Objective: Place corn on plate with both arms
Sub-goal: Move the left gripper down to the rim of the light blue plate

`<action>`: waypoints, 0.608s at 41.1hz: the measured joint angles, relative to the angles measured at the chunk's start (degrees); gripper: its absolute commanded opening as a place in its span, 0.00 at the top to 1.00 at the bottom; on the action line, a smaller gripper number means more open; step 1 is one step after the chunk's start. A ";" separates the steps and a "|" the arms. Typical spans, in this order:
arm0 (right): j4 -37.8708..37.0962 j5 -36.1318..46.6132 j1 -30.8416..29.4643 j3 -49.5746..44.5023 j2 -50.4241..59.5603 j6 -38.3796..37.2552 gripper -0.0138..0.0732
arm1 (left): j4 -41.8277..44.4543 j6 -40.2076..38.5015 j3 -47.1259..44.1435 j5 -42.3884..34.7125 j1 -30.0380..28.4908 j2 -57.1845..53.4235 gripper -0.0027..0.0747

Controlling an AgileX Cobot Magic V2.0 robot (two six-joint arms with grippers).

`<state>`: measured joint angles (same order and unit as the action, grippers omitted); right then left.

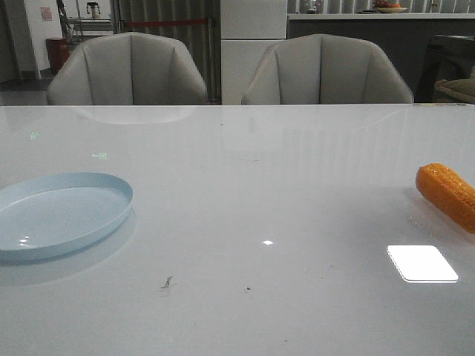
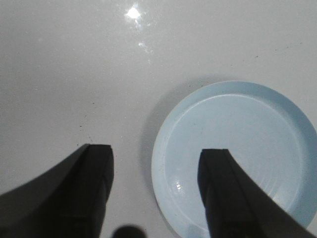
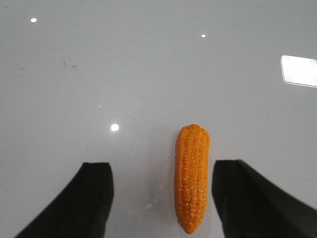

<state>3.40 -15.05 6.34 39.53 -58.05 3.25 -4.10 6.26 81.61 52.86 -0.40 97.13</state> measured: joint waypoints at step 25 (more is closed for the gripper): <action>0.00 -0.07 0.00 0.00 0.00 0.00 0.23 | 0.00 0.00 5.41 7.31 0.00 18.74 0.40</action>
<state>3.40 -15.12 6.34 39.53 -58.05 3.25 -4.10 6.26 87.02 60.16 -0.40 115.87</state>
